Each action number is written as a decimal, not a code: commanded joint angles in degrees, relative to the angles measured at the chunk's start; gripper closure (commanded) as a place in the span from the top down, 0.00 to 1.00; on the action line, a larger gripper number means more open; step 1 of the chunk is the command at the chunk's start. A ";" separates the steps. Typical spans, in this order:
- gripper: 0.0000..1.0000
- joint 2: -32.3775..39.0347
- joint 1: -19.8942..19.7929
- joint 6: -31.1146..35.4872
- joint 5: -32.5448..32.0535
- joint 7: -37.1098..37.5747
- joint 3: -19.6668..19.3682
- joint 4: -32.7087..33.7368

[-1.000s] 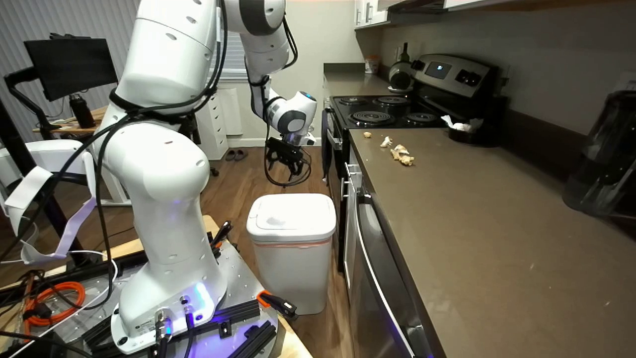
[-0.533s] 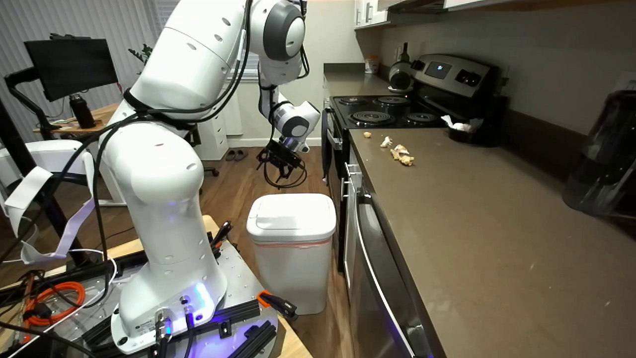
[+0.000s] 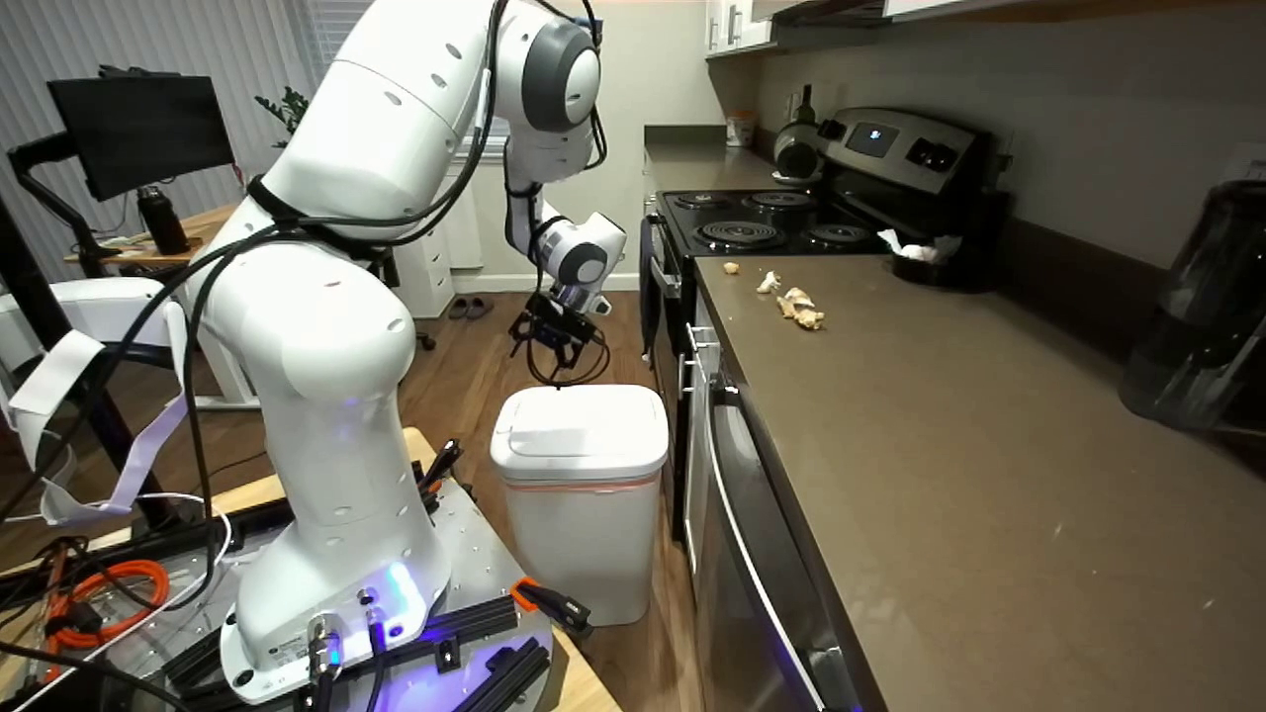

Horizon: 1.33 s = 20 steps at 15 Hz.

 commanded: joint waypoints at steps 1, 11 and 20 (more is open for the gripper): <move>1.00 6.97 5.88 1.10 -6.45 5.93 -3.06 6.21; 0.26 17.60 10.25 -4.18 -12.34 8.68 -2.60 19.91; 0.05 23.57 14.06 -3.82 -12.72 11.04 -3.00 26.23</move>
